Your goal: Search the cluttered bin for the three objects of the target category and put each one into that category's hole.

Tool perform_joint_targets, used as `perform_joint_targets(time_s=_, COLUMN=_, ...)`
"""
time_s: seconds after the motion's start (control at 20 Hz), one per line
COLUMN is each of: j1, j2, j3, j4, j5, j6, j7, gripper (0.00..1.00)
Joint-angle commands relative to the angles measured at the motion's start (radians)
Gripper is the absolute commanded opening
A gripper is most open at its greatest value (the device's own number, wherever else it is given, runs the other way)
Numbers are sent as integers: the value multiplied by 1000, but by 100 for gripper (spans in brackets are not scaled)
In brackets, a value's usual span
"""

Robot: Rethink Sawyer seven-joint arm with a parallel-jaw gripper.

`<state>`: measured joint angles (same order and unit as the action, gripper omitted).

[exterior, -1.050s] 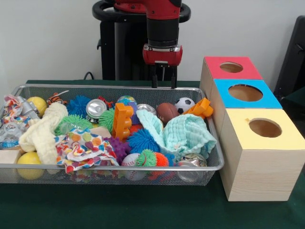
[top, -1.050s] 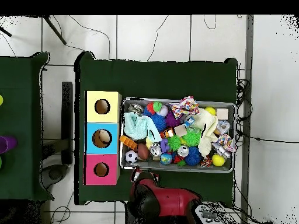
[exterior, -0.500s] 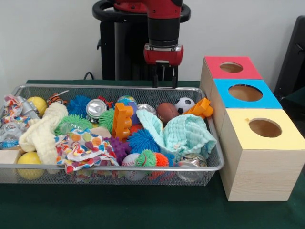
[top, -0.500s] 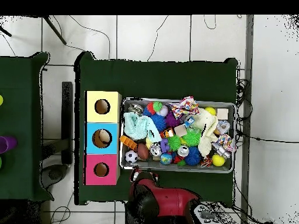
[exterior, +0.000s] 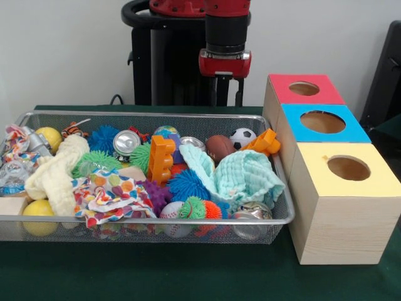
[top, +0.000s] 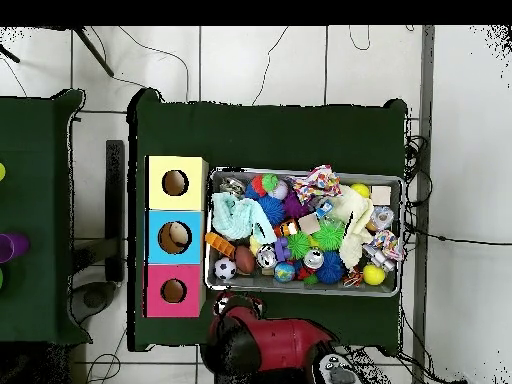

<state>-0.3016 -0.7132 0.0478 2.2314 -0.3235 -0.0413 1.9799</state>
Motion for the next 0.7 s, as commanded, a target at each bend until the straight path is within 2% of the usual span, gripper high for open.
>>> perform_joint_targets(time_s=0.05, j1=15, j2=-133, j3=87, j4=-51, j5=52, j6=184, j7=63, gripper=100)
perform_joint_targets(time_s=0.35, j1=13, j2=-174, j3=91, j4=-53, j5=52, j6=226, j7=73, gripper=100)
perform_joint_targets(time_s=0.7, j1=8, j2=-167, j3=99, j4=-85, j5=68, j6=268, j7=65, gripper=100)
